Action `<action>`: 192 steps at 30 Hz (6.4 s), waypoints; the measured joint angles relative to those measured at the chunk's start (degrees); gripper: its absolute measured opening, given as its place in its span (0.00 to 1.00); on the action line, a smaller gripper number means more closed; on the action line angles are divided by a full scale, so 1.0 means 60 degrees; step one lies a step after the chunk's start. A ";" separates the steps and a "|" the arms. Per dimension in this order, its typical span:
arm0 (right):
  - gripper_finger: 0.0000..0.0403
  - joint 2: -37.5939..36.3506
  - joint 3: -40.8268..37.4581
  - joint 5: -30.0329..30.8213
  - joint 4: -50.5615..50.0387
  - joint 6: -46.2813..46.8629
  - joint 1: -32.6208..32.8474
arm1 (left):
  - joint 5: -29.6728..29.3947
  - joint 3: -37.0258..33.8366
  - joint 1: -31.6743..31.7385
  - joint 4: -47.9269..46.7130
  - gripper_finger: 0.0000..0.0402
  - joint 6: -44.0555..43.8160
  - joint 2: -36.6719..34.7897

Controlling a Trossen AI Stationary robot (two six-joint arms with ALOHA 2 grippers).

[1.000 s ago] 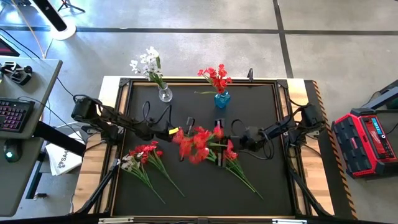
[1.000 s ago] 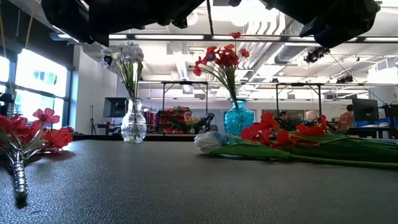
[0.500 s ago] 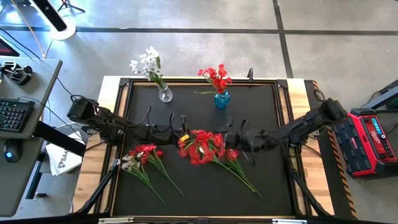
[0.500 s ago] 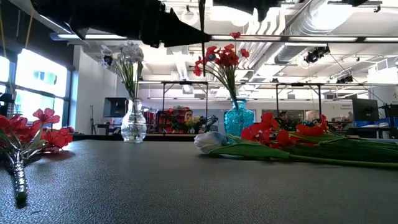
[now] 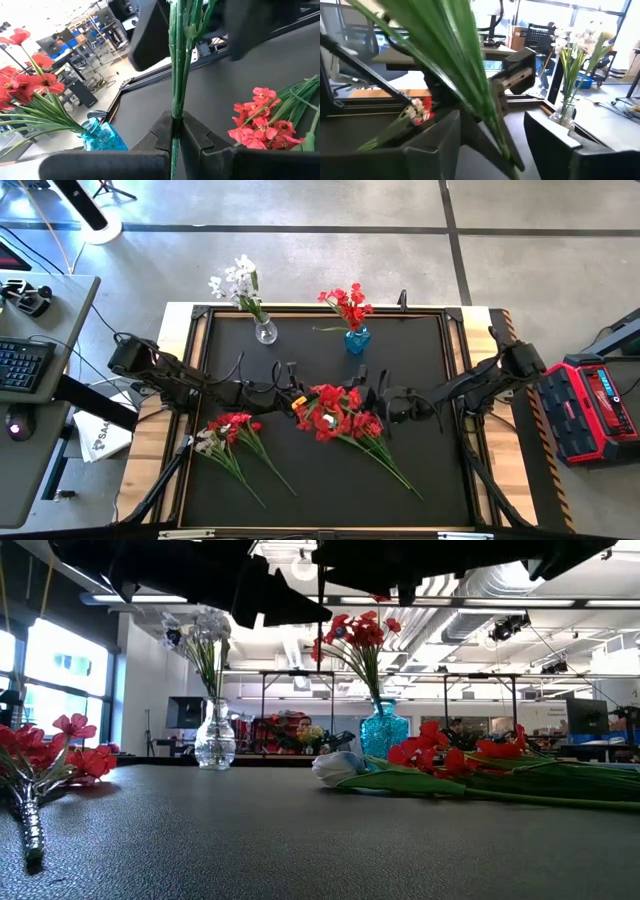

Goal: Sort flowers into vase by color
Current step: Put the top red flowers into the blue vase, then put the white tulip into the transparent vase

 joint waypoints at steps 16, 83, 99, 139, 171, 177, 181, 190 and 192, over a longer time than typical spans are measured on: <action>0.21 0.0054 0.0000 -0.1474 0.0421 -0.0171 -0.0494 | 0.0029 0.0000 0.0007 -0.0034 0.01 -0.0015 0.0000; 0.43 -0.1796 -0.1322 0.0307 -0.2719 0.1948 -0.5877 | -0.0810 -0.0878 0.0268 -0.2362 0.34 -0.2530 -0.0970; 0.68 -0.5592 -0.1322 -0.0730 -0.6950 0.3140 -0.4806 | -0.0820 -0.0878 -0.0264 -0.6015 0.34 -0.3512 -0.4775; 0.68 0.0115 0.0035 -0.2421 -0.5836 0.2750 0.0048 | -0.0748 0.3076 -0.1795 -1.4770 0.19 -1.0539 -0.1607; 0.43 0.2555 0.2517 -0.3832 -1.1444 0.7154 0.0651 | 0.0042 -0.0058 -0.0553 -0.8408 0.19 -0.6134 -0.0771; 0.17 0.2582 0.2528 -0.3916 -1.1188 0.6945 0.0163 | -0.0479 -0.0073 -0.0605 -0.9864 0.19 -0.6340 -0.1358; 0.02 0.2377 0.2481 -0.3856 -1.0641 0.6456 0.0136 | -0.0440 -0.0616 -0.0605 -0.9316 0.19 -0.6052 -0.1785; 0.01 0.0497 0.2479 -0.2592 -0.7511 0.3614 0.0519 | 0.1043 -0.3095 -0.0848 -0.4027 0.19 -0.5513 -0.2620; 0.02 0.0365 0.2487 -0.2667 -0.5989 0.2378 0.0484 | 0.1414 -0.3502 -0.0938 -0.2489 0.19 -0.4998 -0.2648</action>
